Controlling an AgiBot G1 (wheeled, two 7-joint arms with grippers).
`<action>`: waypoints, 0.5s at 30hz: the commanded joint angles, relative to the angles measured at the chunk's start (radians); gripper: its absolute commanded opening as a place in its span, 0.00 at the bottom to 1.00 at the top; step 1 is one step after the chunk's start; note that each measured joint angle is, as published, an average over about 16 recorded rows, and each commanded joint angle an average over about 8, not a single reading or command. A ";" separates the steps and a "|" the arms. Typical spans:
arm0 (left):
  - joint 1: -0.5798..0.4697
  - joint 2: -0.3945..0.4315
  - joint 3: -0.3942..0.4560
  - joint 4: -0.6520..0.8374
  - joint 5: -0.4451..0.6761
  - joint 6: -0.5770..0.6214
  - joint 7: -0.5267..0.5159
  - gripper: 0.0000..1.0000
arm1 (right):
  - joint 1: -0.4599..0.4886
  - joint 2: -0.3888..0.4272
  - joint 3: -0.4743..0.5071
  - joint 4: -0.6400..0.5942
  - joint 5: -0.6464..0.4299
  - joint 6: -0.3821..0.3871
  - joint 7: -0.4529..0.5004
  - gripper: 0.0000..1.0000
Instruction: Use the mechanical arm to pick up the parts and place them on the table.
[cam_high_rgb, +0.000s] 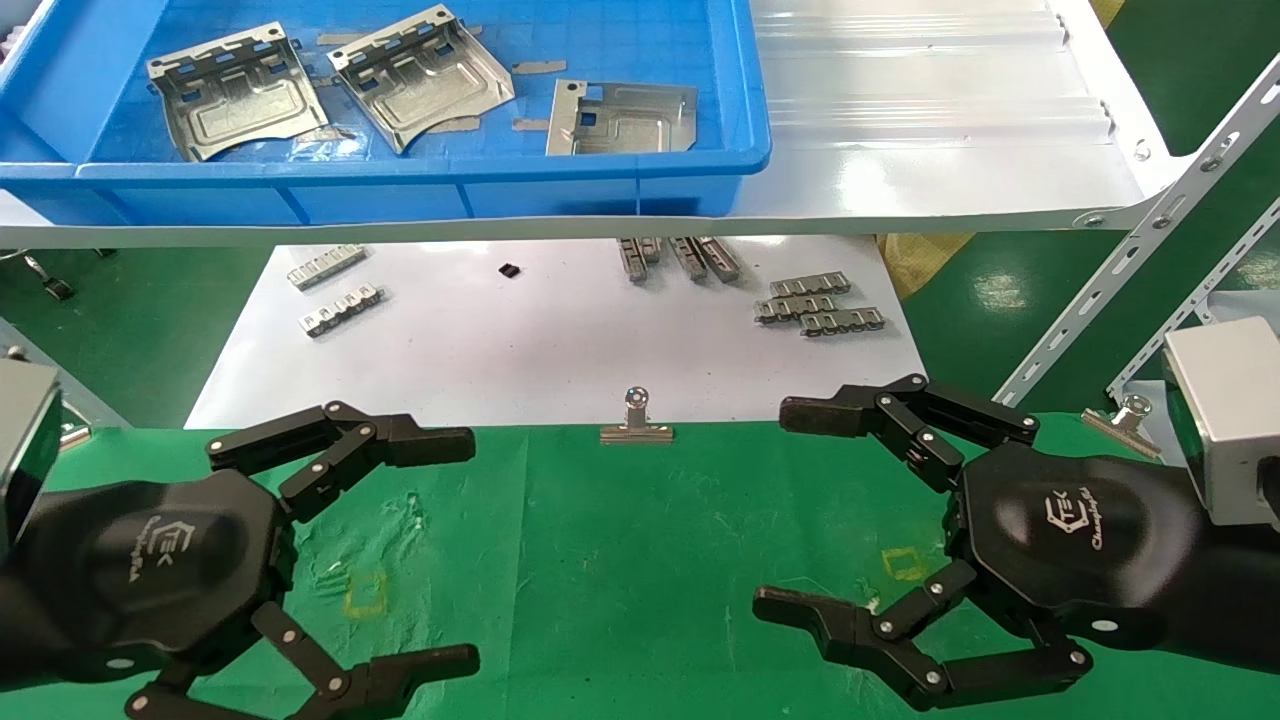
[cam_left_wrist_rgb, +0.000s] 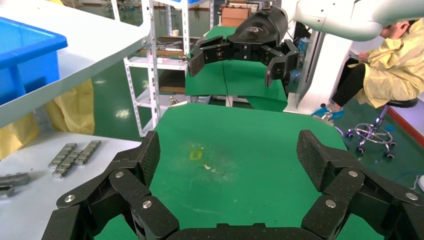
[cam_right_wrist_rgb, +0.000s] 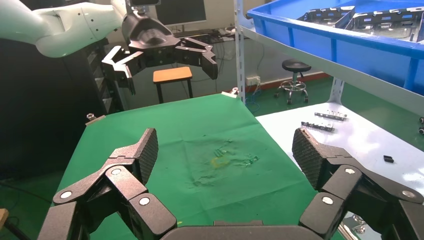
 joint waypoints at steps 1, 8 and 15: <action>0.000 0.000 0.000 0.000 0.000 0.000 0.000 1.00 | 0.000 0.000 0.000 0.000 0.000 0.000 0.000 0.00; 0.000 0.000 0.000 0.000 0.000 0.000 0.000 1.00 | 0.000 0.000 0.000 0.000 0.000 0.000 0.000 0.00; 0.000 0.000 0.000 0.000 0.000 0.000 0.000 1.00 | 0.000 0.000 0.000 0.000 0.000 0.000 0.000 0.00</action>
